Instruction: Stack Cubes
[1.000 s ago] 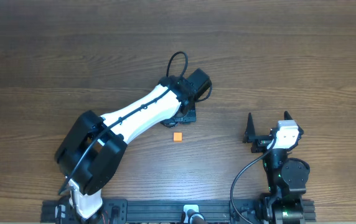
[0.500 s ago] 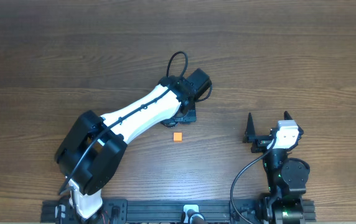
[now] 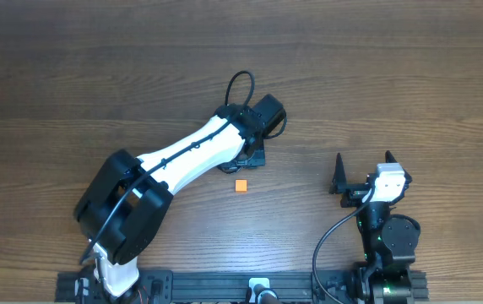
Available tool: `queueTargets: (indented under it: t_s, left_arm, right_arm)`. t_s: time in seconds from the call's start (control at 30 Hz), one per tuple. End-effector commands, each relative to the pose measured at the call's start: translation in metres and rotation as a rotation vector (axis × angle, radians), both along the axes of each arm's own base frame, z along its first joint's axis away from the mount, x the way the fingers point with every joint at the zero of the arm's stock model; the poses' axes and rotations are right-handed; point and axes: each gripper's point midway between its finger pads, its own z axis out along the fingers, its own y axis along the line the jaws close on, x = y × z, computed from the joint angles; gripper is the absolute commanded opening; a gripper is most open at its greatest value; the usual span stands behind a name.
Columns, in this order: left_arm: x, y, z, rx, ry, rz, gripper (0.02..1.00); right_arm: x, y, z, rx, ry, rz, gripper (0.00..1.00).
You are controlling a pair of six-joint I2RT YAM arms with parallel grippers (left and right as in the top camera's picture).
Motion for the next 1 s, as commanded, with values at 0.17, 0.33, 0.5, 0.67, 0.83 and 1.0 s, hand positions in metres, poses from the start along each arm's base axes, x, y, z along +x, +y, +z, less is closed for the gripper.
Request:
queueTargets:
  t_s: [0.17, 0.33, 0.5, 0.67, 0.83, 1.0]
  left_arm:
    - [0.0014, 0.0071, -0.0082, 0.03, 0.006, -0.001, 0.143]
    - [0.002, 0.0067, -0.0082, 0.028, 0.004, -0.001, 0.145]
    - [0.002, 0.0067, -0.0082, 0.028, 0.004, -0.001, 0.15]
    - [0.002, 0.0066, -0.0082, 0.028, 0.004, -0.001, 0.218]
    - [0.002, 0.0066, -0.0082, 0.028, 0.004, -0.001, 0.27]
    - [0.002, 0.0066, -0.0082, 0.028, 0.004, -0.001, 0.299]
  right_arm:
    - [-0.0003, 0.0036, -0.0009, 0.003, -0.004, 0.018, 0.991]
    - [-0.0003, 0.0036, -0.0009, 0.003, -0.004, 0.018, 0.991]
    - [-0.0003, 0.0036, -0.0009, 0.003, -0.004, 0.018, 0.991]
    - [-0.0003, 0.0036, -0.0009, 0.003, -0.004, 0.018, 0.991]
    - [-0.0003, 0.0036, -0.0009, 0.003, -0.004, 0.018, 0.991]
    - [-0.0003, 0.0036, -0.0009, 0.003, -0.004, 0.018, 0.993]
